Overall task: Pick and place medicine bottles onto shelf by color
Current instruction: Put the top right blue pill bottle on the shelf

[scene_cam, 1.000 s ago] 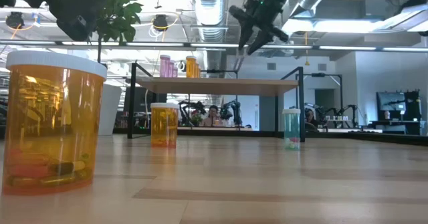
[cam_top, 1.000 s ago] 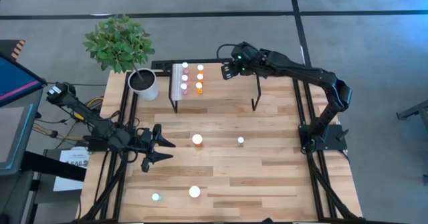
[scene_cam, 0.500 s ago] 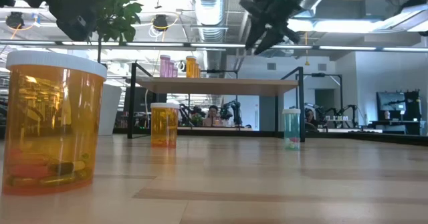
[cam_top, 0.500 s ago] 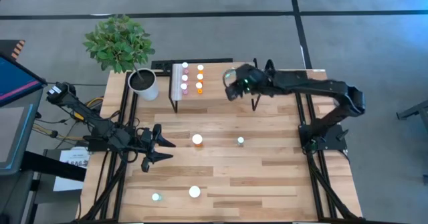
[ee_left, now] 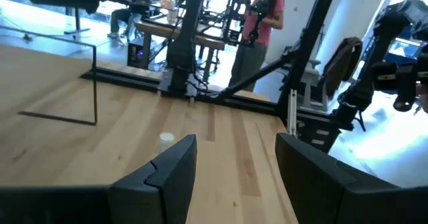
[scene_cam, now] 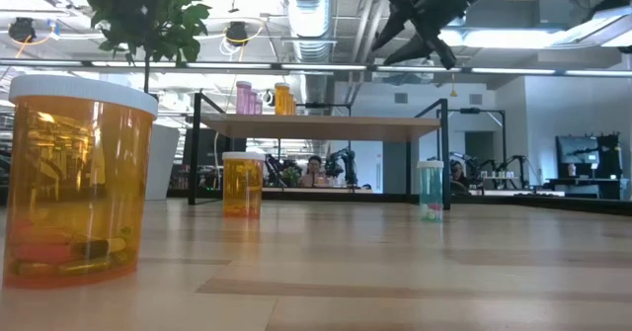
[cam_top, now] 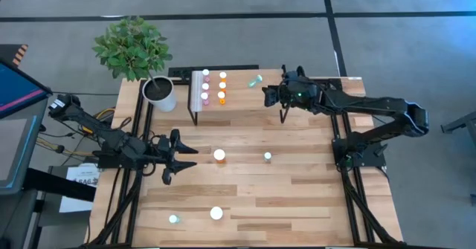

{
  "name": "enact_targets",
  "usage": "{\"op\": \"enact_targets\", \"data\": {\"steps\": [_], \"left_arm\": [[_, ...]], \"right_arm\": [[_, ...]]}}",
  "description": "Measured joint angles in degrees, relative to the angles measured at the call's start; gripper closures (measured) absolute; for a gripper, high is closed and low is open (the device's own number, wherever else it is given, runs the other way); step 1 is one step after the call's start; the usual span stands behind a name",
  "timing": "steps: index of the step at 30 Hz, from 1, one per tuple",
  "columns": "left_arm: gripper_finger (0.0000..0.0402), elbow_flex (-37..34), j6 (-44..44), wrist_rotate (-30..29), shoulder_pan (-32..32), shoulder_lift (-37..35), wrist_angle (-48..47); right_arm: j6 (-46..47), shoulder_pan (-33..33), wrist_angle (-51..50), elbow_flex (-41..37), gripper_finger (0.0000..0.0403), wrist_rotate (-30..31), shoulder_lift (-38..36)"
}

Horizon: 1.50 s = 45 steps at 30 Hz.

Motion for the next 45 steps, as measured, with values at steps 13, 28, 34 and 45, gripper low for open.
{"op": "enact_targets", "data": {"steps": [13,28,34,45], "left_arm": [[0.0210,1.6,0.4,2.9,2.1,6.7,-0.1],[0.0210,1.6,0.5,4.8,2.8,6.6,0.1],[0.0210,1.6,0.5,5.3,2.8,6.6,-0.5],[0.0210,1.6,0.4,5.5,2.8,6.6,-0.6]], "right_arm": [[5.5,-9.6,2.6,0.3,0.0168,-5.2,2.8],[-3.2,-11.0,-11.5,20.4,0.0101,-12.0,20.1],[-13.2,-10.8,-22.2,31.4,0.0101,-9.3,26.6],[-4.3,-12.1,-34.6,40.5,0.0101,-3.6,36.6]]}}
